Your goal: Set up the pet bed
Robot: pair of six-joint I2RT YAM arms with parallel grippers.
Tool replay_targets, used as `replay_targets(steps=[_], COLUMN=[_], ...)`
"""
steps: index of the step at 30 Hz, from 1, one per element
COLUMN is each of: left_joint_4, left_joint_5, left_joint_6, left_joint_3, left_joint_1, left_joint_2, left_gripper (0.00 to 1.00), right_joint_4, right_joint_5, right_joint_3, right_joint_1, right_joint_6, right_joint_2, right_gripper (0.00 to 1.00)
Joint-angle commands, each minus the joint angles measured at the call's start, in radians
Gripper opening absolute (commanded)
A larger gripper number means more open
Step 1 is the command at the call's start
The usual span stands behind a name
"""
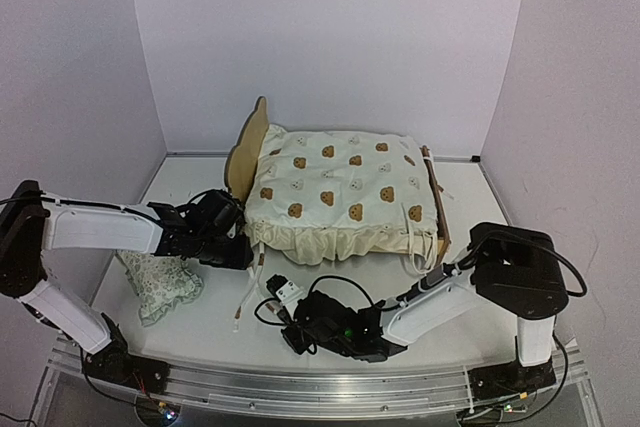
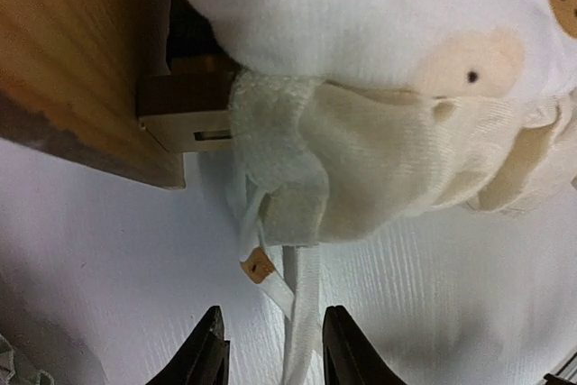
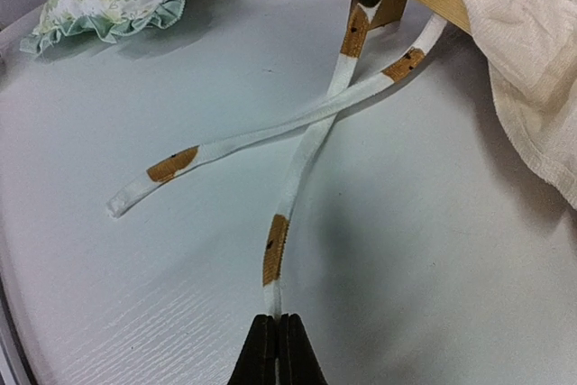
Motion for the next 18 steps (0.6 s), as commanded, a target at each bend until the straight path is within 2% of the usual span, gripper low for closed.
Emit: replay_targets(steps=[1,18], left_joint_4=[0.069,0.286], left_joint_5=[0.024,-0.01], left_joint_6=[0.039,-0.014], left_joint_3=[-0.01,-0.081], left_joint_1=[0.018,0.018], left_joint_2=[0.051,0.138], left_gripper=[0.36,0.32], right_joint_4=[0.001,-0.002], right_joint_5=[-0.016,-0.046], right_joint_3=[0.011,0.013], right_joint_1=[-0.005,-0.005], right_joint_6=[0.018,0.026], right_joint_2=[-0.055,-0.057], right_gripper=[0.0,0.0])
